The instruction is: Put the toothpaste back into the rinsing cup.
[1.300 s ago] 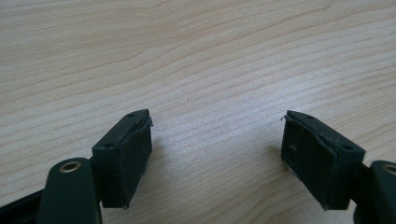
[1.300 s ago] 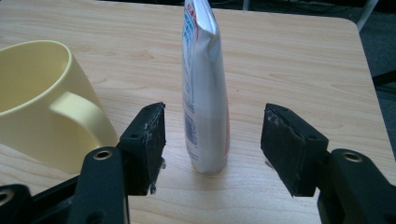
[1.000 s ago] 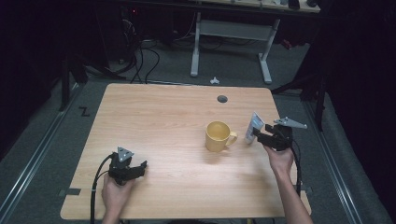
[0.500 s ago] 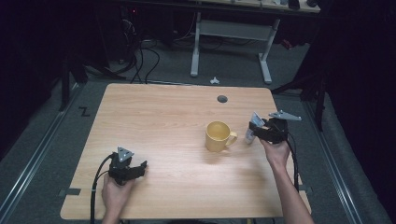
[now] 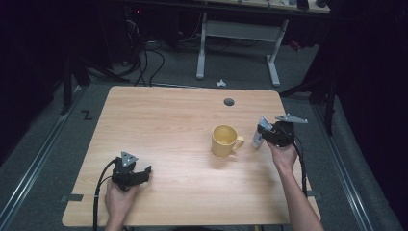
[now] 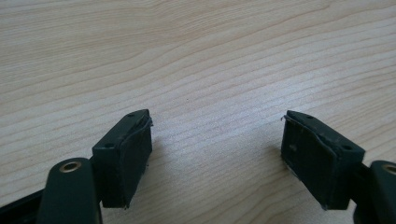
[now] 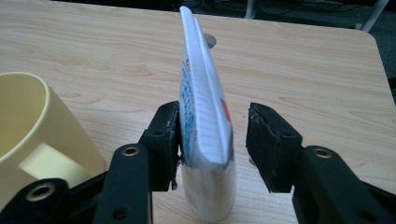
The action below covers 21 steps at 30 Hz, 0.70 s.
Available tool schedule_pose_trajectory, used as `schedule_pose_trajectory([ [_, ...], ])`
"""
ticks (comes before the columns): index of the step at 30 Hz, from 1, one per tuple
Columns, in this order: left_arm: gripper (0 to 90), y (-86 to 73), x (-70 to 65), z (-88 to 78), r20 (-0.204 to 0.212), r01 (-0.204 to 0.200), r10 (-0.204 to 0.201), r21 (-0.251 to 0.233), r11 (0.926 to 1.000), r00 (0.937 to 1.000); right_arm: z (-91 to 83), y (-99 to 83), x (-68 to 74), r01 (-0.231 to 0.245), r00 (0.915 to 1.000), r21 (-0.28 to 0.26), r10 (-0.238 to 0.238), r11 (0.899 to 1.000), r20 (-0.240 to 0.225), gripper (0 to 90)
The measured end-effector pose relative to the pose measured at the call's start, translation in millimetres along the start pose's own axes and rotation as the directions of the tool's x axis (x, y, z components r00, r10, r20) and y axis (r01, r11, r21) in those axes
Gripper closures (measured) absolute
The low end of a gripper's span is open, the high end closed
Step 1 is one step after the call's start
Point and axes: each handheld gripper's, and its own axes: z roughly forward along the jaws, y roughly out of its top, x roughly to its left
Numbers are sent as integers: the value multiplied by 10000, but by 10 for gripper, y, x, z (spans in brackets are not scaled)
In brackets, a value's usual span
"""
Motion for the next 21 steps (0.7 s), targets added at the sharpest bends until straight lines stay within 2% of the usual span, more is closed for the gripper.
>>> schedule_pose_trajectory([
  [5,247,0,0,0,1,2,-2,0,10000,10000,41,-12,16,86,9998,112,-84,9999,-152,627],
  [16,247,0,0,0,2,0,0,1,10000,10000,38,-9,44,584,9983,78,-585,9983,71,682],
  [21,247,0,0,0,1,-1,1,2,10000,10000,32,-11,41,657,9978,59,-658,9978,103,692],
])
